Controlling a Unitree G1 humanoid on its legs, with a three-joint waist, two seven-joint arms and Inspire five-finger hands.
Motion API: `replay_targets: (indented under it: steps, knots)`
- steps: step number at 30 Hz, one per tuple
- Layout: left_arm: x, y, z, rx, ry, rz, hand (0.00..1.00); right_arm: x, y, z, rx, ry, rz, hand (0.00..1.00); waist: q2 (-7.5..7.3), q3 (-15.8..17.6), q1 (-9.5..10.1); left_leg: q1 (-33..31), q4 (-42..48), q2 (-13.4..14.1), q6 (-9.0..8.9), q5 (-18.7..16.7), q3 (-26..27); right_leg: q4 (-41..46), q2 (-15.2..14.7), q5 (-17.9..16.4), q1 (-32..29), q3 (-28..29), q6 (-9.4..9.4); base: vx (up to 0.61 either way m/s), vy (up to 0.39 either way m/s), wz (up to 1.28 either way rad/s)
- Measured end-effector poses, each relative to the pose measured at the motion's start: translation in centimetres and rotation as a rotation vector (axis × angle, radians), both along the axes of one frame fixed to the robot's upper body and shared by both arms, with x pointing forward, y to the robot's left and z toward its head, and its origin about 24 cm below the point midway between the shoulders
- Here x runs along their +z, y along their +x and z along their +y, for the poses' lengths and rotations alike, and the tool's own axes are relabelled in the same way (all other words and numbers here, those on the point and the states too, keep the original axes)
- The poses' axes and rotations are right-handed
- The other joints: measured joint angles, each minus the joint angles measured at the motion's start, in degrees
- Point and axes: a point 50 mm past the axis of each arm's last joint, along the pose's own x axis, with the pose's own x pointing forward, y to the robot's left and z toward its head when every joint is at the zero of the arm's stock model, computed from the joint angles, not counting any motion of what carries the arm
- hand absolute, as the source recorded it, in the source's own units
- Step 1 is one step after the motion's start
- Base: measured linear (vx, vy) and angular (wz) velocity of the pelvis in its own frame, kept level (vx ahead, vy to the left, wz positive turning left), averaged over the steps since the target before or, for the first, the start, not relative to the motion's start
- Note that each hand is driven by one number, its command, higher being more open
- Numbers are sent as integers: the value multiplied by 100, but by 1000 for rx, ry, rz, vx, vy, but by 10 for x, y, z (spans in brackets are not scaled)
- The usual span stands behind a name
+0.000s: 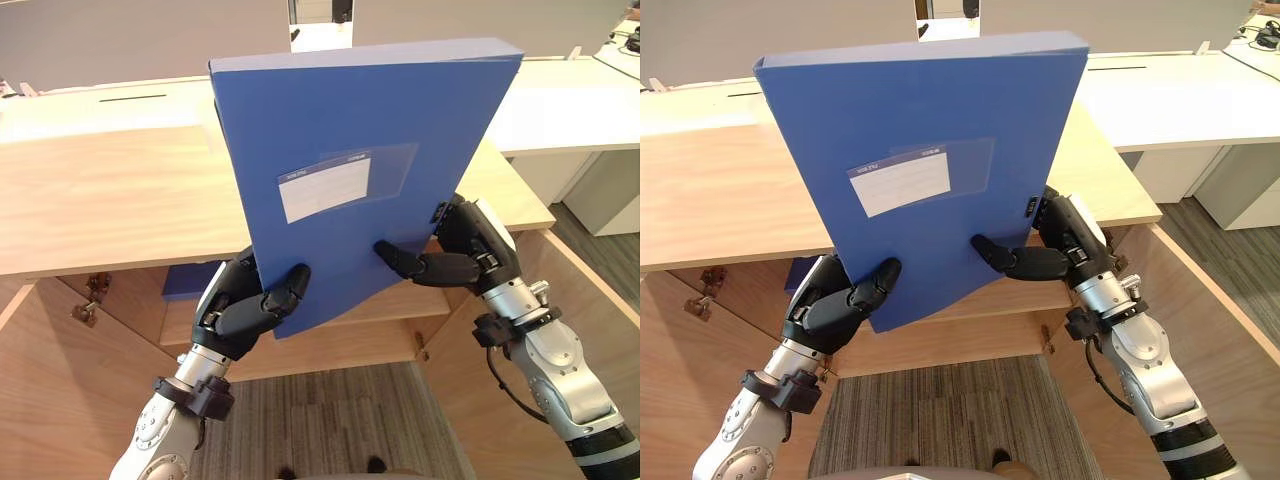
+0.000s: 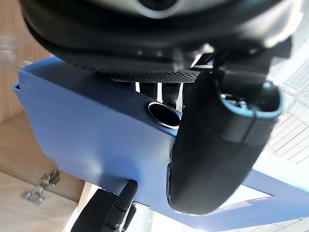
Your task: Walk over to the cabinet, pick up the folder, carry it to the office cabinet, place the folder inside the office cabinet, then close the office cabinet door
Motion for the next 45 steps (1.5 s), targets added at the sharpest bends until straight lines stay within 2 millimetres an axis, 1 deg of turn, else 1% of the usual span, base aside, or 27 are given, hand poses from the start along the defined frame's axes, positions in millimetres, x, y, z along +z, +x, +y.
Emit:
replay_targets:
  steps: [1, 2, 6, 7, 9, 12, 15, 16, 17, 18, 19, 20, 22, 24, 28, 29, 30, 31, 33, 35, 36, 38, 39, 41, 42, 43, 45]
  knots:
    - [1, 0, 1, 6, 4, -6, 0, 0, 0, 0, 1, 10, 3, 0, -1, 0, 4, -5, -15, -4, 2, 15, -23, 0, -3, 0, 0, -25, 0, -31, -23, 13]
    - [1, 1, 2, 21, 15, -17, 100, 0, 0, 1, 2, 17, 1, 0, -1, 0, 7, -9, -28, -6, 3, 30, -43, 1, -5, 0, 0, -46, 0, -31, -23, 10]
    - [7, 4, 9, 172, 40, -92, 100, 1, -4, 22, 30, 88, -55, 0, 3, -3, 13, -7, -85, -6, 0, 86, -71, -1, 3, 0, -8, -69, -1, -53, -41, 9]
    - [0, 0, 32, 554, 84, -90, 100, 18, -8, 22, -155, 236, -204, 0, 0, -12, 164, -22, -125, -19, 4, 156, -214, 2, -11, -1, 18, -194, -2, -104, -76, 30]
    - [-1, -3, 47, 652, 100, -82, 100, 20, -8, 15, -208, 246, -218, 0, 0, -14, 180, -24, -126, -18, 3, 166, -243, 2, -12, -1, 30, -223, -2, -67, -49, 18]
    - [-7, -9, 57, 721, 118, -68, 100, 20, -8, 13, -227, 261, -223, 0, 1, -48, 180, -41, -130, -23, 3, 168, -248, -11, -16, -2, 29, -230, -2, -21, -15, 1]
    - [-44, -20, 74, 918, 142, 106, 100, 21, -11, 17, -240, 253, -239, 0, 12, -150, 169, -75, -157, -1, 1, 169, -299, -36, -14, -11, 36, -283, -5, -16, -29, 8]
    - [-63, -28, 81, 990, 128, 208, 100, 22, -11, 17, -240, 245, -248, 0, 9, -152, 172, -83, -156, -1, -6, 175, -325, -36, -14, -11, 36, -313, -5, 1, -22, 10]
    - [-73, -33, 82, 1007, 131, 264, 100, 22, -11, 18, -240, 236, -252, 0, 9, -154, 176, -88, -156, -2, -6, 179, -340, -36, -14, -11, 36, -331, -5, -3, -25, 14]
    - [-95, -44, 85, 1021, 165, 382, 100, 21, -11, 20, -236, 222, -251, 0, 10, -164, 186, -103, -156, -1, -7, 186, -372, -35, -14, -11, 36, -364, -5, -10, -23, 12]
    - [-110, -52, 84, 1016, 192, 463, 100, 20, -12, 22, -229, 214, -245, 0, 5, -167, 200, -115, -156, -1, -7, 189, -387, -36, -16, -11, 31, -376, -5, -17, -24, 9]
    - [-133, -64, 81, 996, 227, 593, 100, 16, -12, 29, -208, 194, -230, 0, -8, -177, 256, -148, -157, 1, -8, 193, -389, -36, -19, -11, 0, -376, -5, -19, -17, 4]
    - [-153, -74, 77, 973, 253, 705, 100, 11, -12, 39, -168, 177, -205, 0, -20, -185, 279, -191, -158, 1, -5, 205, -391, -35, -29, -11, -39, -377, -5, 0, 0, 0]
    - [-181, -94, 70, 936, 298, 869, 100, -2, -13, 58, -87, 119, -155, 0, -53, -206, 283, -212, -158, 1, -4, 211, -391, -34, -47, -11, -62, -377, -5, 0, 0, 0]
    - [-218, -127, 58, 829, 404, 1111, 100, -24, -16, 88, 41, 6, -83, 0, -78, -220, 300, -318, -129, 0, 1, 235, -382, -9, -54, -9, -190, -361, -6, 0, 0, 0]
    - [-224, -132, 55, 804, 422, 1149, 100, -28, -16, 92, 62, -13, -71, 0, -79, -218, 299, -365, -127, 0, 3, 245, -377, 10, -56, -8, -249, -355, -8, -33, -8, -3]
    - [-233, -139, 50, 757, 443, 1214, 100, -36, -15, 102, 102, -51, -50, 0, -84, -175, 302, -487, -66, 6, 4, 251, -373, 86, -62, -8, -383, -346, -8, -52, -3, -3]
    - [-239, -139, 45, 715, 453, 1252, 100, -40, -11, 111, 140, -105, -49, 0, -99, 8, 303, -690, 185, 17, 7, 180, -373, 237, -72, -12, -544, -324, -15, -104, -5, -4]
    - [-239, -125, 48, 679, 467, 1224, 100, -38, -2, 122, 182, -169, -79, 0, -101, 396, 326, -1148, 809, 92, 8, -34, -373, 544, -67, -54, -868, -285, -72, -118, -15, -7]
    - [-233, -93, 50, 653, 484, 1137, 100, -31, 11, 138, 237, -254, -136, 0, -5, 932, 347, -2032, 1843, 261, 17, -361, -388, 1179, -7, -184, -1593, -238, -118, -258, -40, -10]
    - [-231, -84, 50, 650, 484, 1111, 100, -31, 13, 140, 243, -272, -143, 0, 37, 1065, 352, -2191, 2042, 298, 25, -416, -388, 1348, 3, -228, -1742, -234, -125, -289, -12, -8]
    - [-221, -54, 48, 625, 494, 1013, 100, -31, 20, 145, 252, -320, -149, 0, 139, 1424, 366, -2859, 2767, 403, 16, -686, -395, 2134, -1, -500, -2461, -212, -131, -249, 23, -9]
    - [-218, -47, 47, 619, 495, 988, 100, -30, 21, 145, 250, -325, -151, 0, 146, 1500, 363, -3032, 2931, 410, -1, -749, -403, 2344, -21, -571, -2660, -201, -127, -228, 30, -4]
    - [-206, -19, 44, 599, 493, 893, 100, -23, 29, 143, 231, -339, -169, 0, 176, 1776, 314, -3682, 3454, 415, 35, -862, -458, 3011, -97, -764, -3371, -188, -132, -206, 23, 6]
    - [-197, -4, 41, 588, 489, 833, 100, -19, 37, 140, 196, -337, -174, 0, 225, 1884, 311, -4141, 3821, 439, 99, -916, -528, 3393, -120, -853, -3824, -191, -133, -147, 9, 7]
    - [-196, -1, 40, 584, 489, 820, 100, -18, 39, 138, 187, -336, -173, 0, 243, 1898, 313, -4240, 3903, 453, 99, -940, -542, 3469, -122, -875, -3913, -197, -136, -127, 9, 4]
    - [-182, 18, 38, 591, 461, 734, 100, -8, 58, 127, 103, -267, -145, 0, 302, 1997, 395, -5016, 4590, 571, 140, -1152, -577, 4143, -133, -1084, -4679, -183, -143, -112, 1, -3]
